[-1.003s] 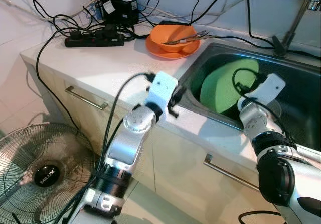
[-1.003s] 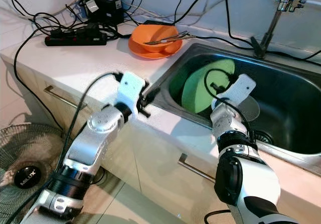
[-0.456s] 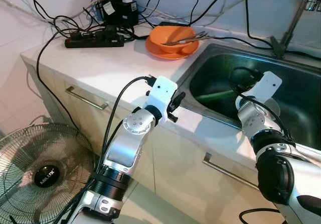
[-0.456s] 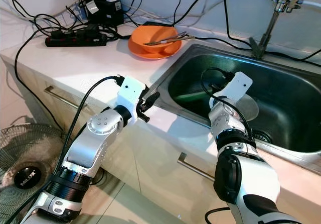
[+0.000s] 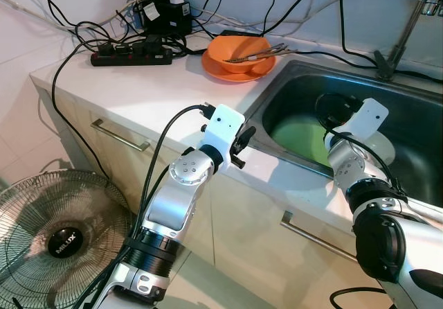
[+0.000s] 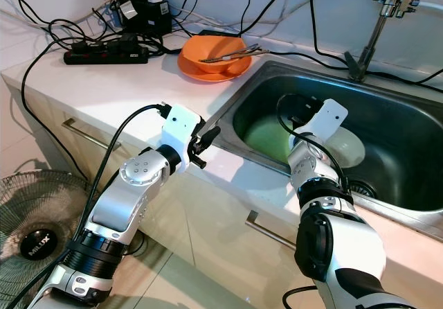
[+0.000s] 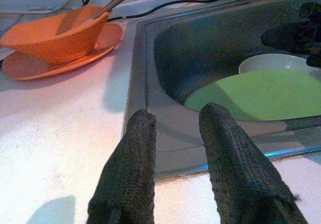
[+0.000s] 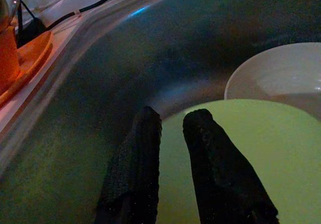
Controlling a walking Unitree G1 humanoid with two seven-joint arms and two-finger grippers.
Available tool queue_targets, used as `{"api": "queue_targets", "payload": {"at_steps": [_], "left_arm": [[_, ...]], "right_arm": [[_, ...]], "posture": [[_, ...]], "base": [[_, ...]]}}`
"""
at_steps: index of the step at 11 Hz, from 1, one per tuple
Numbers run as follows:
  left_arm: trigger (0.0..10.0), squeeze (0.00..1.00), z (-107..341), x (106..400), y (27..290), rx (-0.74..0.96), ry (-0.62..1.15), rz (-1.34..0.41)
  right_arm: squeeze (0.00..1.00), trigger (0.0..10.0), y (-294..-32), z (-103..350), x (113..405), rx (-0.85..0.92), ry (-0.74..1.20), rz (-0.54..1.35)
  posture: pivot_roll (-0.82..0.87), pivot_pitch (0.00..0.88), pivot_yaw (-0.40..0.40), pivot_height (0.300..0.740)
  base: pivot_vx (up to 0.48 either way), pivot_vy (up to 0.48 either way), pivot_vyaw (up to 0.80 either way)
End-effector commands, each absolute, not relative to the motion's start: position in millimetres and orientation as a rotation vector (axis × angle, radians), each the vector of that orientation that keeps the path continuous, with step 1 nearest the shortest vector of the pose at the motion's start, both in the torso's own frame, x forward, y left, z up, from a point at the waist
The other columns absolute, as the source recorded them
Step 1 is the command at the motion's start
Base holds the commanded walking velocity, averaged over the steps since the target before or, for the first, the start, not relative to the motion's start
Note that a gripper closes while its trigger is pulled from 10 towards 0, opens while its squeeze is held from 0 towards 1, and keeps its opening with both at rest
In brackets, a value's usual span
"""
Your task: Kitchen organization
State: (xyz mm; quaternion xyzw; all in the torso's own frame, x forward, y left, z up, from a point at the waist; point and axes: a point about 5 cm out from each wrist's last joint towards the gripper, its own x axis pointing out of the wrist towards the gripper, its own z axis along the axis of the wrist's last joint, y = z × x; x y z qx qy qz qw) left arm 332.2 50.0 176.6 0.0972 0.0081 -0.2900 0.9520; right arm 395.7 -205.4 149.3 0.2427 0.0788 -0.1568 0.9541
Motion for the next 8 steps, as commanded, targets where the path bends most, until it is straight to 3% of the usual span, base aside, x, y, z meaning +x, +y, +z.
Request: {"api": "queue_targets", "payload": {"at_steps": [1, 6, 7, 8], "left_arm": [[10.0, 0.0, 177.4, 330.9, 50.4, 0.19, 0.018, -0.592], [10.0, 0.0, 177.4, 330.9, 50.4, 0.19, 0.018, -0.592], [10.0, 0.0, 201.4, 345.7, 75.7, 0.173, -0.194, -0.38], [10.0, 0.0, 211.3, 350.3, 86.7, 0.17, -0.281, -0.288]], "right_arm": [[0.0, 10.0, -200.2, 155.2, 398.9, 0.481, 0.152, -0.297], [0.0, 10.0, -200.2, 155.2, 398.9, 0.481, 0.152, -0.297], [0.0, 10.0, -163.7, 191.0, 390.9, 0.175, -0.208, -0.068], [0.0, 10.0, -135.5, 205.5, 379.6, 0.072, -0.359, 0.063]], "posture": [[0.17, 0.0, 0.021, 0.74], [0.17, 0.0, 0.021, 0.74], [0.14, 0.006, 0.027, 0.74], [0.13, 0.004, 0.026, 0.74]], "base": [[0.0, 0.0, 0.0], [0.0, 0.0, 0.0], [0.0, 0.0, 0.0], [0.0, 0.0, 0.0]]}}
